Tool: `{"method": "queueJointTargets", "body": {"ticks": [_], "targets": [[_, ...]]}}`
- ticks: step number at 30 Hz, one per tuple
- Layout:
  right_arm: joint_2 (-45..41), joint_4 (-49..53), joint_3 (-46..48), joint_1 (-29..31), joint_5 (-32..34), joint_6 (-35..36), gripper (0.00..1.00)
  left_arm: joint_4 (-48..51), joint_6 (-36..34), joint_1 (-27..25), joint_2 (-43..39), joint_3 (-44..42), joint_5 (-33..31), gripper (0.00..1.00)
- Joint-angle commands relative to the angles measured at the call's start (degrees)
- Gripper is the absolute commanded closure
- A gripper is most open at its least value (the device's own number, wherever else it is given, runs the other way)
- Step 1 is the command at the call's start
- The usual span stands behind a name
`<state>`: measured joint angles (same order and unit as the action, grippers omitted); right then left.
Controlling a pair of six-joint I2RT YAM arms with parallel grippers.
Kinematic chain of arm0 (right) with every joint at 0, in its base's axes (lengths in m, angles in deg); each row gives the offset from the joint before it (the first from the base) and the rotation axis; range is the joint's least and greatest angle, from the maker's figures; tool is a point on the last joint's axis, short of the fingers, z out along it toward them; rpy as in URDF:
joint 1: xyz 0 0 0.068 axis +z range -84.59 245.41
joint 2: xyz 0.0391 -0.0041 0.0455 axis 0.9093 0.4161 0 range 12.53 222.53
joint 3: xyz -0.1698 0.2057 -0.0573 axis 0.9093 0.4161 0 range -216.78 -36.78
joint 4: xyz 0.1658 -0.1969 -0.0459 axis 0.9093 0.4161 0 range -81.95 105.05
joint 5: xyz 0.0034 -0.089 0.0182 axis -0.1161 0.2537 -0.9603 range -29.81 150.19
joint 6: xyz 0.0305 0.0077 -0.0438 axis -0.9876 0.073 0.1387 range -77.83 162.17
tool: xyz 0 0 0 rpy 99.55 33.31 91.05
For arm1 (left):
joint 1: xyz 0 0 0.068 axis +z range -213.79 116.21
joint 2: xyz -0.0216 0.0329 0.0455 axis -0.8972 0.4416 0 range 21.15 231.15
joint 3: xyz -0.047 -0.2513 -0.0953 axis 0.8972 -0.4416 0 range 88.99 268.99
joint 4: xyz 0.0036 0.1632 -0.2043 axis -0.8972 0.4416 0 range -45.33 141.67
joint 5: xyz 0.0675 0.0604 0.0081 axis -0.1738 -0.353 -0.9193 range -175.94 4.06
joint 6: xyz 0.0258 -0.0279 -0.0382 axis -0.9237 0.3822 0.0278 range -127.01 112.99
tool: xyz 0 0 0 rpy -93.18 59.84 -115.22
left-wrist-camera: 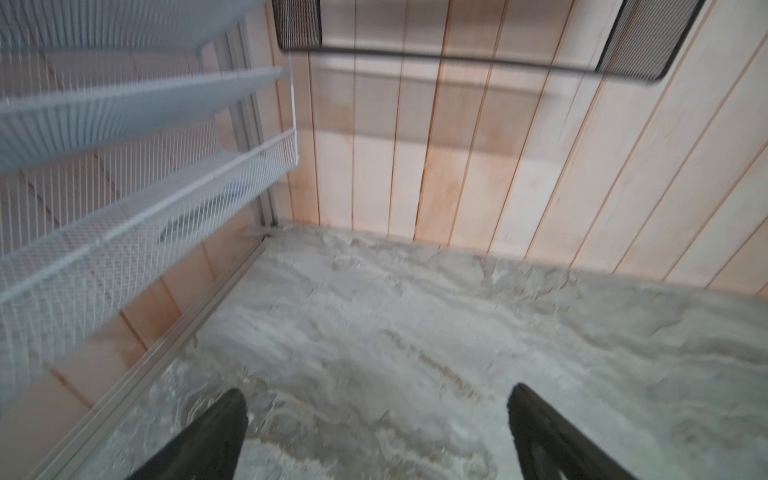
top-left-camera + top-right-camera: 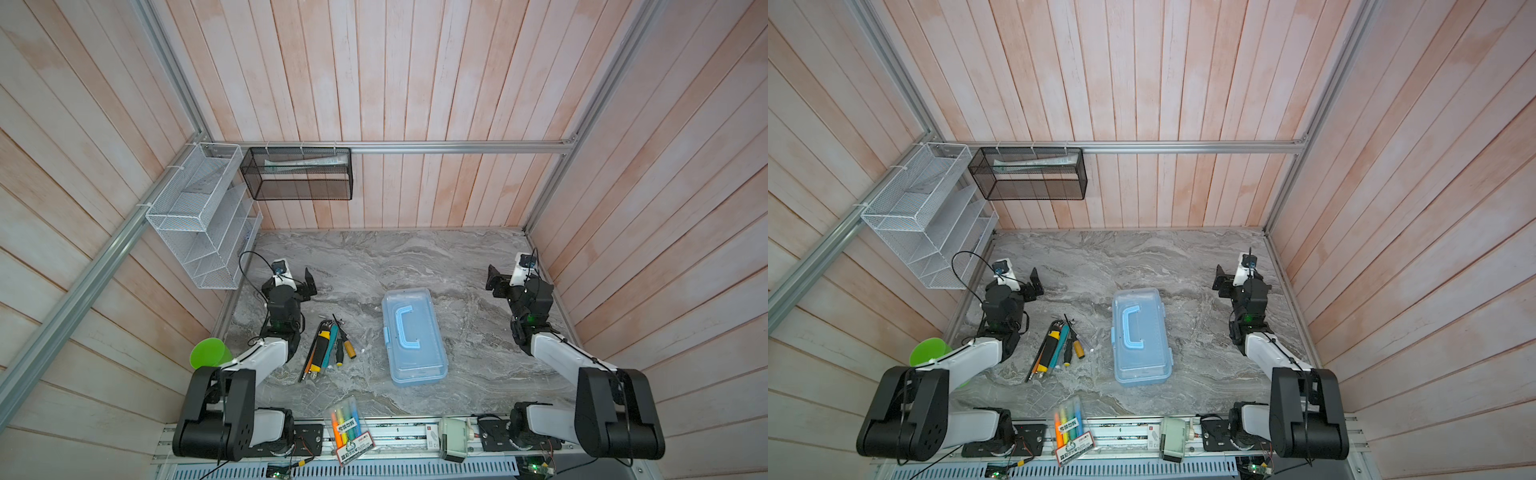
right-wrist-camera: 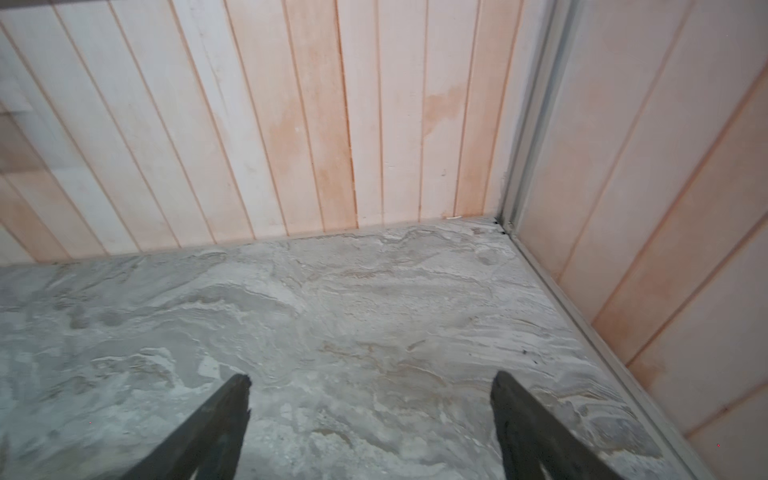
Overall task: Pack the tool kit
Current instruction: 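Reach the right gripper to the box handle while the left gripper approaches the box side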
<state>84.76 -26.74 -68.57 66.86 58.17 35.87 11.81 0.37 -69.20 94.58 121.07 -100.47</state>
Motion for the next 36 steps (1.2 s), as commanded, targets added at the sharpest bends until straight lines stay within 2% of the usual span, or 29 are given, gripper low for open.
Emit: {"method": "queueJointTargets", "body": {"ticks": [1, 5, 8, 11, 13, 14, 17, 20, 26, 31, 36], "targets": [[-2.2, 20.9, -5.9, 5.2, -5.5, -4.4, 0.16, 23.6, 7.8, -2.9, -4.1, 6.1, 5.3, 0.0], [-2.9, 35.7, -14.8, 15.2, -4.8, -5.0, 0.2, 32.6, 13.6, -7.8, -6.8, 7.5, 10.4, 0.0], [-3.3, 44.9, -19.9, 21.3, -6.2, -6.3, 0.21, 33.1, 19.9, -8.9, -8.8, 4.4, 16.0, 0.0], [-4.4, 49.7, -22.7, 26.1, -8.6, -10.4, 0.21, 30.9, 22.5, -9.5, -9.9, 0.7, 22.7, 0.0], [-5.7, 49.2, -22.8, 28.9, -13.5, -13.3, 0.22, 29.6, 23.2, -11.4, -11.4, -1.8, 21.3, 0.0], [-6.3, 48.6, -22.6, 30.5, -14.6, -15.1, 0.22, 28.8, 23.6, -12.4, -12.1, -3.2, 19.2, 0.0], [-6.6, 47.5, -21.7, 35.2, -15.3, -19.6, 0.22, 24.8, 24.8, -14.1, -14.2, -7.6, 18.9, 0.0], [-4.6, 51.0, -23.0, 37.2, -14.1, -22.6, 0.25, 24.3, 25.5, -15.1, -13.9, -9.0, 21.9, 0.0], [2.4, 60.3, -28.9, 39.3, -13.4, -25.8, 0.26, 25.6, 27.2, -19.5, -10.2, -9.1, 22.2, 0.0], [6.2, 58.7, -30.2, 42.6, -14.1, -27.4, 0.26, 20.8, 28.7, -22.9, -8.1, -10.3, 24.7, 0.0], [10.0, 59.0, -32.2, 43.4, -15.1, -28.2, 0.31, 18.7, 30.7, -26.9, -5.6, -10.8, 22.3, 0.0]]}}
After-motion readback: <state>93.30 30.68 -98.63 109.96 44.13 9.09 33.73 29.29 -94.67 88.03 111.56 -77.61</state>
